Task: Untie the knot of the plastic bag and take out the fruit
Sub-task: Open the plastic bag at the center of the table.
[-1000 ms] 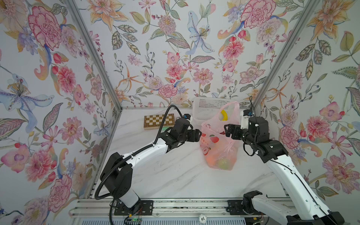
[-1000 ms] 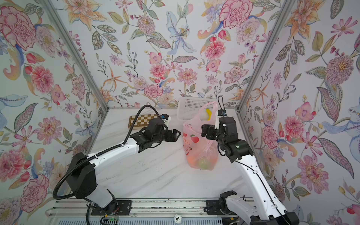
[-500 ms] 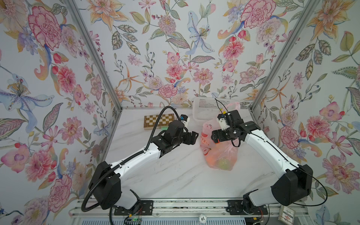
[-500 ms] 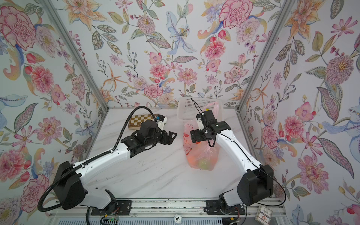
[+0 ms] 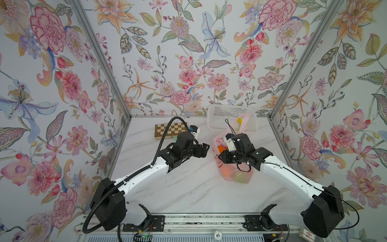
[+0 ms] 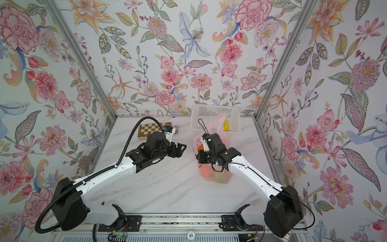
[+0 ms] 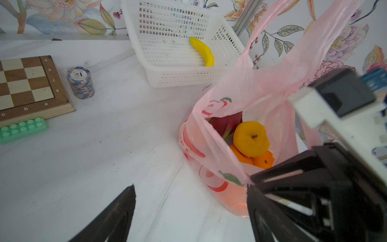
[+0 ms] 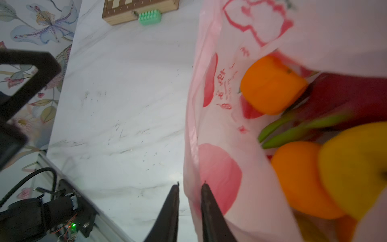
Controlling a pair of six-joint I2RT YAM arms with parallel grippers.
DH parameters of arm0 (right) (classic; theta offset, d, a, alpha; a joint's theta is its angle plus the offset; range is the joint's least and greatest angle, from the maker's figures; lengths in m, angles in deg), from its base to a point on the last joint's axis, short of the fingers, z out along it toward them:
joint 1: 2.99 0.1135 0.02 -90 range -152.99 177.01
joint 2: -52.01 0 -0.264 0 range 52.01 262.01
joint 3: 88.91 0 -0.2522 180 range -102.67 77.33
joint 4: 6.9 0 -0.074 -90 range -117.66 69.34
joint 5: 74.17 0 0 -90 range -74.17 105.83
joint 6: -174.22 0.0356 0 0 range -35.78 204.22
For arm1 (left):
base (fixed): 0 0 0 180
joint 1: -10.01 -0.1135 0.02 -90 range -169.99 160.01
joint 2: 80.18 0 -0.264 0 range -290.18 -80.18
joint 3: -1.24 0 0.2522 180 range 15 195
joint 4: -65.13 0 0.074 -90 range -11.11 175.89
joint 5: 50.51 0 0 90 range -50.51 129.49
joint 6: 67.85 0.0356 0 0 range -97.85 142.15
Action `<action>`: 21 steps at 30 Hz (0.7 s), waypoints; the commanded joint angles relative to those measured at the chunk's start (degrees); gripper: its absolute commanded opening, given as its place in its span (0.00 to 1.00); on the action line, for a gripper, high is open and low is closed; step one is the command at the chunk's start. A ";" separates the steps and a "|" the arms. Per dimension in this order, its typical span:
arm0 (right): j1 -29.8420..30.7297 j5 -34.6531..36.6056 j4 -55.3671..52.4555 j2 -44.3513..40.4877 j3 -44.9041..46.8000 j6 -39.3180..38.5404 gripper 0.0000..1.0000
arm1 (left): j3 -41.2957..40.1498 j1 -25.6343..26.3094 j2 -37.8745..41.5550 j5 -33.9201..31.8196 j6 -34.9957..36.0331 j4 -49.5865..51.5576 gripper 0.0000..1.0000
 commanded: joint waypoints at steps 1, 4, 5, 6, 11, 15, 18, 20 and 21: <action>3.22 0.25 13.30 -0.69 3.69 10.54 0.39 | -2.46 -0.66 1.82 1.42 -2.53 -0.39 0.86; 3.49 1.85 8.30 -3.28 1.70 8.25 0.48 | -2.96 -0.75 1.47 2.68 -3.25 -0.80 0.86; 3.54 2.53 6.67 -4.71 0.92 7.45 0.54 | -2.80 -0.75 1.08 3.41 -3.55 -1.04 0.87; 3.56 3.36 5.53 -6.29 0.52 6.93 0.60 | -2.63 -0.71 0.51 4.45 -3.99 -1.62 0.86; 3.20 9.72 0.95 -13.72 -1.68 4.31 0.81 | -0.92 -0.74 -2.78 8.35 -7.38 -3.88 0.89; 1.85 16.05 -2.62 -18.76 -4.27 2.37 0.87 | 0.22 -0.60 -5.62 11.11 -11.76 -7.99 0.91; -0.94 20.75 -5.20 -21.75 -6.56 1.27 0.89 | 2.05 -0.28 -8.74 12.86 -14.44 -10.72 0.92; -3.71 24.87 -7.76 -22.82 -8.26 1.15 0.88 | 4.44 0.04 -11.80 10.93 -15.73 -9.27 0.92; -6.35 26.24 -8.91 -23.03 -9.14 0.75 0.89 | 5.72 0.25 -12.79 9.04 -16.84 -7.88 0.92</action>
